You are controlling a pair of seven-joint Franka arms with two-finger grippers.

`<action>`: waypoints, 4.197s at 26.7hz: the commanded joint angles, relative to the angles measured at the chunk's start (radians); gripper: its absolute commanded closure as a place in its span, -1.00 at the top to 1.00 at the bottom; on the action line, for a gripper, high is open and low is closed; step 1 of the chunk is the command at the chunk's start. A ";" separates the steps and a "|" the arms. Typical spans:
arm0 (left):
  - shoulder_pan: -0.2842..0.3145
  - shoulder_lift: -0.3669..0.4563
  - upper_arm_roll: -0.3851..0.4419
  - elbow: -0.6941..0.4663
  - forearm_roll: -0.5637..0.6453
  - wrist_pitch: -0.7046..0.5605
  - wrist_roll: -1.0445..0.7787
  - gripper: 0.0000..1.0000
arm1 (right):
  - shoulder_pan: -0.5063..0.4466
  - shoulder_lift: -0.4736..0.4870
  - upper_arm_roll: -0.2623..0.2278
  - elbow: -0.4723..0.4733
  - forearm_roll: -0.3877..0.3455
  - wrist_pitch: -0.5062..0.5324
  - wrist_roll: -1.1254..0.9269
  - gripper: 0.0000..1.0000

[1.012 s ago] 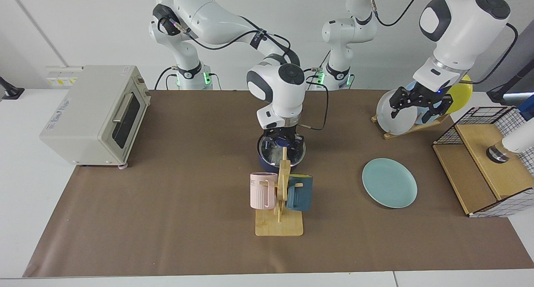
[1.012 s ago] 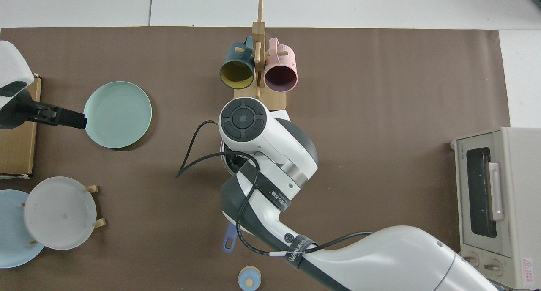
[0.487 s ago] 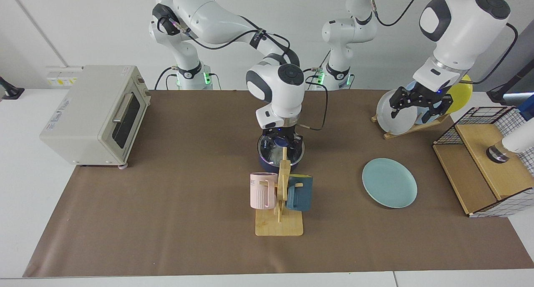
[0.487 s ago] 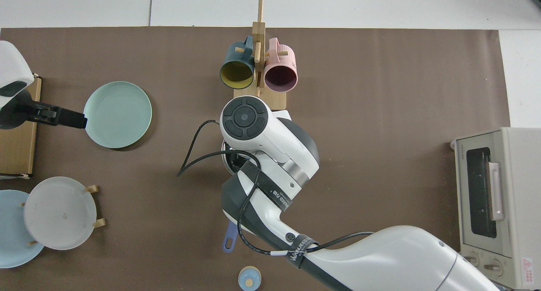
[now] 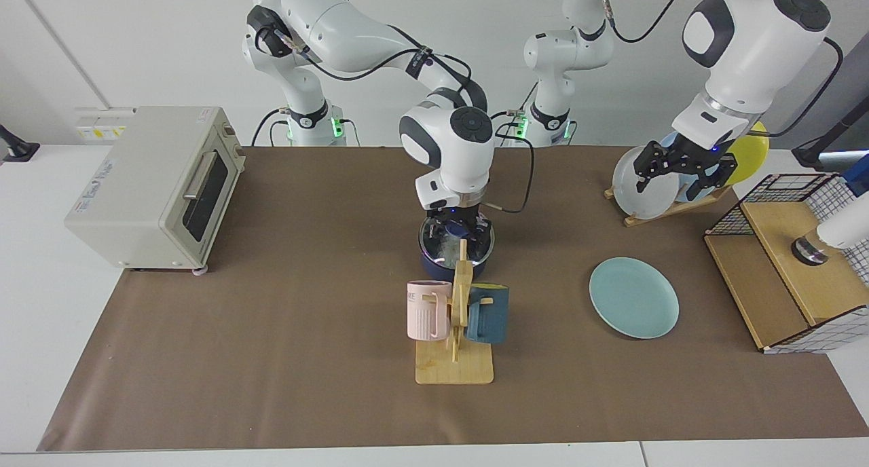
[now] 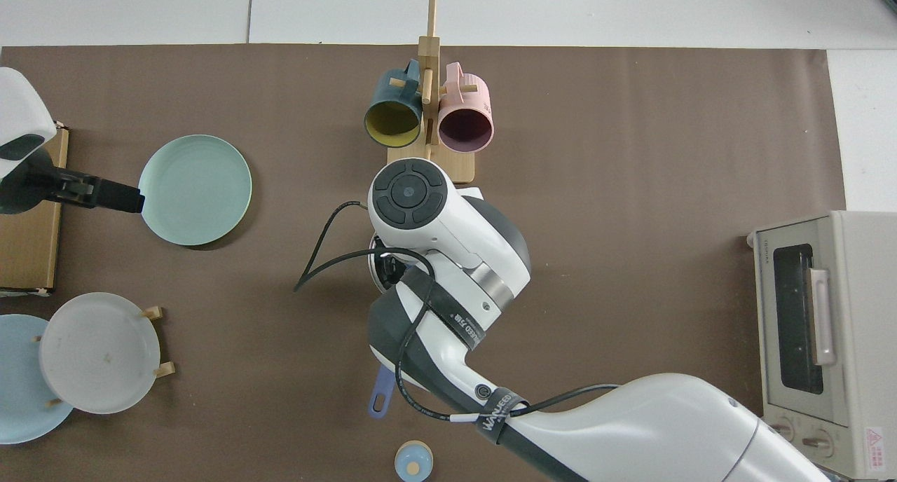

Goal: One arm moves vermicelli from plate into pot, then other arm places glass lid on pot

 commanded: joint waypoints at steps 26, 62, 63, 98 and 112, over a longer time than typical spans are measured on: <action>0.001 -0.011 -0.002 -0.004 0.021 -0.007 0.008 1.00 | -0.033 -0.025 0.016 -0.029 -0.005 0.000 0.012 1.00; 0.001 -0.011 -0.002 -0.004 0.021 -0.009 0.008 1.00 | -0.140 -0.346 -0.256 -0.069 0.207 -0.132 -0.789 1.00; 0.001 -0.011 -0.002 -0.004 0.021 -0.009 0.007 1.00 | -0.138 -0.360 -0.281 -0.079 0.208 -0.147 -0.827 1.00; -0.001 -0.011 -0.003 -0.004 0.021 -0.007 0.007 1.00 | -0.237 -0.601 -0.594 -0.092 0.286 -0.338 -1.352 1.00; -0.001 -0.013 -0.002 -0.002 0.021 -0.007 0.008 1.00 | -0.243 -0.605 -0.586 -0.103 0.286 -0.342 -1.344 1.00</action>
